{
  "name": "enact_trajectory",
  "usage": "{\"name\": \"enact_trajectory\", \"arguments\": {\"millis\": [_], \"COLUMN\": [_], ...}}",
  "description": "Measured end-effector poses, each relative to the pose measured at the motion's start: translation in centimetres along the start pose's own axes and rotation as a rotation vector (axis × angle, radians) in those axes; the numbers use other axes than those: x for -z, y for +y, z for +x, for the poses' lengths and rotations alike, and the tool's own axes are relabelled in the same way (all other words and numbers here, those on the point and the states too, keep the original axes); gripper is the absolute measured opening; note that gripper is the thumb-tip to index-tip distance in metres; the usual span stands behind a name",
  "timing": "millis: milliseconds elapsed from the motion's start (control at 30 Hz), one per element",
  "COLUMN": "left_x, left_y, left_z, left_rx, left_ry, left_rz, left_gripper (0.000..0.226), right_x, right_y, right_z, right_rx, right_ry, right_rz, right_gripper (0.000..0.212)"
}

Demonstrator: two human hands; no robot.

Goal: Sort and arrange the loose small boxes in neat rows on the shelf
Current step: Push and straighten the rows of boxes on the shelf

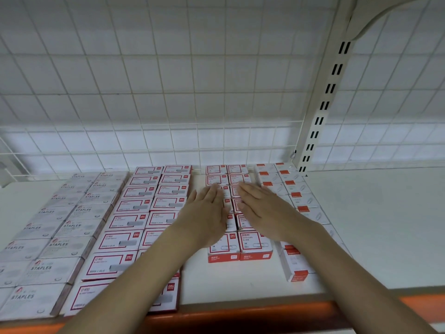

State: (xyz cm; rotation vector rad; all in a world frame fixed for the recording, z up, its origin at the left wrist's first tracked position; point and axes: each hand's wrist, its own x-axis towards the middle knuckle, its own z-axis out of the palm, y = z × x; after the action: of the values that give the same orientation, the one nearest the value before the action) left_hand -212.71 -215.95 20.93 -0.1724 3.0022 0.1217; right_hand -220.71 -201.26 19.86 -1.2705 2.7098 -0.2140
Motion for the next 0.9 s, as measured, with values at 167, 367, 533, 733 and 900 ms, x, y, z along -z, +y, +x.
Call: {"name": "enact_trajectory", "arguments": {"millis": [167, 367, 533, 733, 900], "left_x": [-0.2, -1.3, -1.5, -1.4, -1.3], "left_y": [1.3, 1.7, 1.4, 0.8, 0.6], "left_z": [-2.6, -3.4, -3.3, -3.2, -2.9], "left_rx": [-0.014, -0.011, -0.025, -0.064, -0.074], "left_ry": [0.000, -0.014, -0.005, 0.007, -0.010], "left_rz": [-0.014, -0.037, -0.064, -0.084, -0.085], "left_gripper": [0.055, 0.055, 0.054, 0.054, 0.053], "right_x": [0.5, -0.4, -0.4, -0.3, -0.4], "right_y": [-0.5, -1.5, -1.5, -1.5, -1.5], "right_z": [-2.3, -3.7, -3.7, -3.7, -3.5], "right_rx": [0.020, 0.044, 0.036, 0.034, 0.038], "right_ry": [0.012, -0.010, -0.020, -0.027, -0.028], "right_rz": [0.065, 0.044, 0.052, 0.068, 0.057], "right_gripper": [0.052, 0.050, 0.050, 0.050, 0.050]}}
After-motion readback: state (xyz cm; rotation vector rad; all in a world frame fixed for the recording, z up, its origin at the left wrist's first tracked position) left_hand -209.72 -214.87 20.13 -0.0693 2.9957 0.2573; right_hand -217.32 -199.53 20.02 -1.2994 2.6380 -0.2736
